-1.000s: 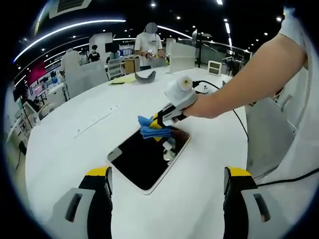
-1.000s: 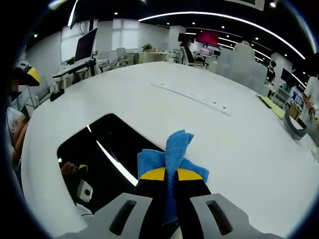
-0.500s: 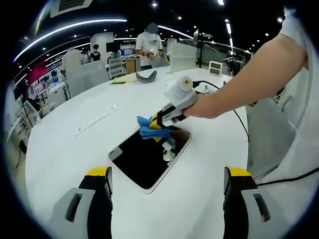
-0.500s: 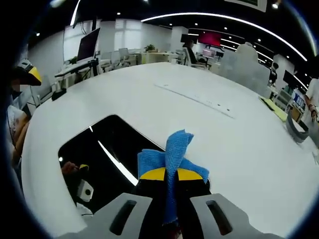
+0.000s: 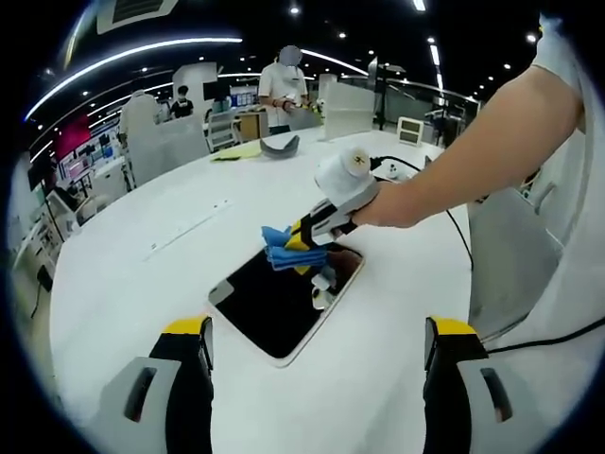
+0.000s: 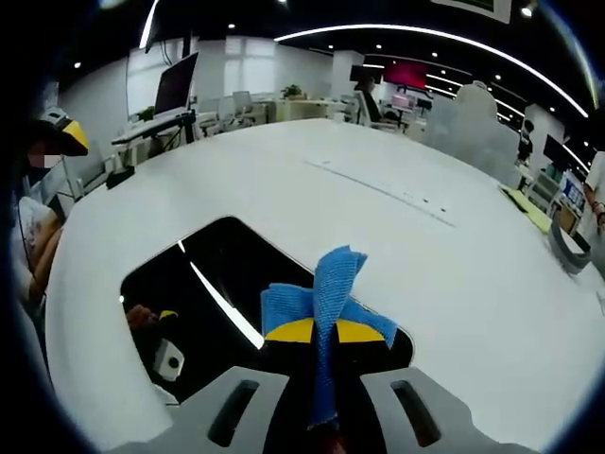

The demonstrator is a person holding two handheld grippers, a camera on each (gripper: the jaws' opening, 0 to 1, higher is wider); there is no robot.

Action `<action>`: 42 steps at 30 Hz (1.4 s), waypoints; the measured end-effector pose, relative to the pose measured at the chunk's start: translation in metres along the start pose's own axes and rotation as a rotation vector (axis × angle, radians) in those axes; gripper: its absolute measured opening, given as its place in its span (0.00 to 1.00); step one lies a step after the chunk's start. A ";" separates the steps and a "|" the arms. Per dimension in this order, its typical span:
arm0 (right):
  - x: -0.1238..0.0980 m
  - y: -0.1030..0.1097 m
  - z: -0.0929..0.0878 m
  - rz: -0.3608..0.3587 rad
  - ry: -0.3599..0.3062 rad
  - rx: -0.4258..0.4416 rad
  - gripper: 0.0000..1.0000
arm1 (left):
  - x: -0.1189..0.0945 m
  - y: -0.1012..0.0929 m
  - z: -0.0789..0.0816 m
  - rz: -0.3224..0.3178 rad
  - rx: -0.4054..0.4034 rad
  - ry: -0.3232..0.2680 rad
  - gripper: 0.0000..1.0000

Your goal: Wipe the mirror surface with the cleaning cloth until all visible marks leave the cleaned area.

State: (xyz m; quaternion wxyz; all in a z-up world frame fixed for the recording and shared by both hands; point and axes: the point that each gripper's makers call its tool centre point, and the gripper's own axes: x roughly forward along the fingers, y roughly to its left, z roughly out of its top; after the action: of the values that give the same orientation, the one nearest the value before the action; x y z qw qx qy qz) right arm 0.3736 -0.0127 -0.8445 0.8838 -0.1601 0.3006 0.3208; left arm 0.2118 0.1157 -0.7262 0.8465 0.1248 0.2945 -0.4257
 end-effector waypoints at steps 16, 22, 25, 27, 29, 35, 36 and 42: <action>-0.011 0.023 -0.006 0.029 -0.010 -0.010 0.02 | -0.014 -0.007 -0.003 0.013 0.004 0.006 0.94; -0.015 0.030 -0.009 0.038 -0.014 -0.013 0.02 | -0.018 -0.013 -0.004 0.019 0.010 0.007 0.94; -0.017 0.032 -0.011 0.042 -0.019 -0.013 0.02 | -0.019 -0.016 -0.004 0.021 0.010 0.007 0.94; -0.019 0.035 -0.012 0.043 -0.021 -0.012 0.02 | -0.021 -0.019 -0.003 0.023 0.012 0.005 0.94; -0.022 0.037 -0.014 0.043 -0.022 -0.013 0.02 | -0.023 -0.021 -0.004 0.025 0.015 0.004 0.94; -0.029 0.045 -0.019 0.045 -0.027 -0.015 0.02 | -0.025 -0.029 -0.002 0.028 0.023 -0.001 0.94; -0.030 0.046 -0.020 0.047 -0.028 -0.018 0.02 | -0.025 -0.031 -0.002 0.027 0.023 -0.002 0.94; -0.037 0.053 -0.024 0.061 -0.024 -0.031 0.02 | -0.026 -0.041 -0.003 0.029 0.027 0.000 0.94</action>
State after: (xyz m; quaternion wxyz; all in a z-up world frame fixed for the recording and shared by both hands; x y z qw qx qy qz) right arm 0.3060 -0.0022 -0.8445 0.8746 -0.1604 0.2897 0.3540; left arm 0.1661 0.1089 -0.7115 0.8508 0.1404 0.2871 -0.4172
